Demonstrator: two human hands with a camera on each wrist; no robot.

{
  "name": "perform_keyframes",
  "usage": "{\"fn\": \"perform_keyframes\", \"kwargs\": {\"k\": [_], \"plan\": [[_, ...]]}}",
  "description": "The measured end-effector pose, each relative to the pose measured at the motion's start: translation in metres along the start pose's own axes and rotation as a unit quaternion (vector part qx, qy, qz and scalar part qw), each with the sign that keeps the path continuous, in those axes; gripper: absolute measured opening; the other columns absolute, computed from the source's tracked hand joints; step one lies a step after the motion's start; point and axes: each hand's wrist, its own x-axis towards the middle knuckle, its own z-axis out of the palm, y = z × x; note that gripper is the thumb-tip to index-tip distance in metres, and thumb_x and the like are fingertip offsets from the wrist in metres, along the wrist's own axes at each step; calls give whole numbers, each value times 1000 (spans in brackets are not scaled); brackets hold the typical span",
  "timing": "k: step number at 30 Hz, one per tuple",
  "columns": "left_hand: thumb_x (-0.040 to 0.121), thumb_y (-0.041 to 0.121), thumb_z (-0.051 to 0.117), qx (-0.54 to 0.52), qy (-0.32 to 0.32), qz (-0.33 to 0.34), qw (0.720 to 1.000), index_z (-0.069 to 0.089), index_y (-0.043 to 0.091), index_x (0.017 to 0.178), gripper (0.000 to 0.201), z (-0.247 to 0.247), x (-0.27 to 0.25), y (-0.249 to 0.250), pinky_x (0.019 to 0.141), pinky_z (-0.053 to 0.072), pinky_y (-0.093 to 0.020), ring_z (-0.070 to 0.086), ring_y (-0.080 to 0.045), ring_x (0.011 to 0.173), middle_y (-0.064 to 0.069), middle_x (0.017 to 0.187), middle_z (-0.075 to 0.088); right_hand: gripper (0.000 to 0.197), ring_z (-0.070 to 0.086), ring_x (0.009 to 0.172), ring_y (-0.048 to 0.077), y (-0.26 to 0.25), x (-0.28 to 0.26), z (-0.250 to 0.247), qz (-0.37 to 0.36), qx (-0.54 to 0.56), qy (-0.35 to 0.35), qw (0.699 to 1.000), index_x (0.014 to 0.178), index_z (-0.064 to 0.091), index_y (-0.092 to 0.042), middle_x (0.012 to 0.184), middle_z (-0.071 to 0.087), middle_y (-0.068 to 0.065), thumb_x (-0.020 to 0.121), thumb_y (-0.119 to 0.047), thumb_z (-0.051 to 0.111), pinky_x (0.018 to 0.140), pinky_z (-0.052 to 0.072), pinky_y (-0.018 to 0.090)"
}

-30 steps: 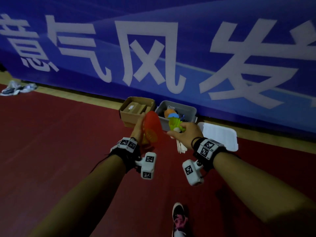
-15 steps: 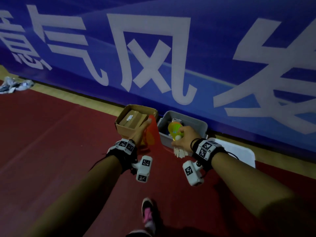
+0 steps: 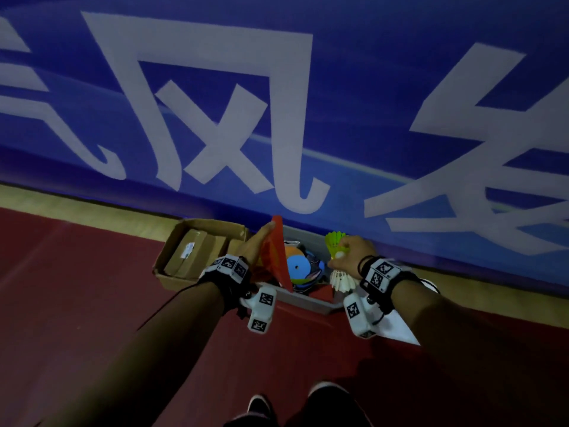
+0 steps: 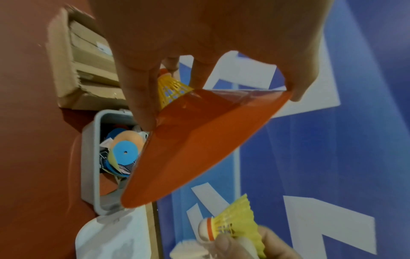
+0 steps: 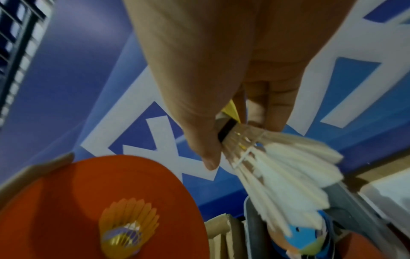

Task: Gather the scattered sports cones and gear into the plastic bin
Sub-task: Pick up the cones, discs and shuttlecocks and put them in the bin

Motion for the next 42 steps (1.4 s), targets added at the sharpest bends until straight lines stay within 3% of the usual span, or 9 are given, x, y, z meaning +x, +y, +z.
{"fn": "perform_keyframes", "kwargs": {"k": [5, 10, 15, 18, 21, 24, 28, 33, 42], "plan": [[53, 83, 68, 26, -16, 13, 999, 64, 19, 119, 92, 32, 80, 40, 88, 54, -49, 65, -29, 99, -8, 115, 68, 57, 59, 110, 31, 6, 77, -14, 2, -3, -23, 1000, 118, 62, -1, 122, 62, 15, 73, -31, 82, 91, 50, 39], [52, 75, 74, -21, 20, 18, 999, 59, 12, 126, 98, 63, 147, 87, 84, 55, -52, 65, -37, 100, -18, 126, 62, 54, 63, 98, 29, 4, 171, -34, -40, -20, -64, 997, 108, 66, -1, 109, 66, 14, 70, -36, 84, 81, 53, 35], [86, 62, 52, -75, 53, -11, 996, 59, 25, 88, 38, 97, 168, 133, 95, 43, -48, 54, -31, 97, -1, 96, 59, 25, 65, 88, 27, -1, 246, -47, -79, 1, -97, 992, 85, 72, -10, 90, 70, 7, 75, -32, 77, 74, 52, 33], [78, 64, 60, -106, 95, -25, 990, 64, 27, 98, 42, 90, 179, 132, 80, 50, -44, 50, -31, 101, 3, 106, 54, 27, 66, 94, 28, -6, 279, -46, -84, 2, -137, 987, 94, 71, -4, 96, 72, 12, 81, -27, 74, 80, 50, 32], [87, 50, 61, -149, 156, 6, 976, 62, 24, 87, 26, 68, 175, 115, 65, 48, -31, 54, -21, 82, 6, 79, 65, 32, 66, 95, 32, -19, 296, -35, -93, -20, -170, 981, 96, 71, -1, 97, 71, 17, 81, -29, 73, 79, 53, 35], [90, 48, 56, -176, 192, -1, 966, 62, 17, 88, 31, 44, 153, 104, 71, 50, -32, 59, -22, 80, -4, 85, 65, 27, 63, 73, 28, -47, 293, -17, -113, -2, -193, 975, 83, 71, -3, 73, 66, 12, 79, -29, 73, 68, 52, 31], [84, 59, 58, -215, 240, -1, 947, 60, 15, 117, 54, -5, 108, 72, 75, 55, -41, 64, -35, 102, -6, 117, 60, 15, 68, 70, 26, -108, 258, 25, -170, 31, -264, 949, 74, 70, -17, 73, 70, 4, 76, -31, 76, 67, 61, 44], [84, 60, 58, -290, 317, 35, 902, 62, 18, 107, 49, -62, 26, 3, 84, 54, -47, 65, -35, 97, -6, 117, 60, 14, 69, 73, 26, -189, 159, 80, -263, 30, -346, 900, 72, 65, -19, 81, 69, 8, 82, -27, 71, 70, 61, 45], [86, 59, 55, -414, 459, 89, 781, 60, 16, 116, 53, -131, -188, -214, 85, 50, -41, 62, -29, 103, -7, 119, 60, 10, 62, 68, 21, -240, -170, 198, -422, -8, -480, 769, 81, 65, -11, 73, 62, 10, 88, -17, 68, 53, 50, 28]]}}
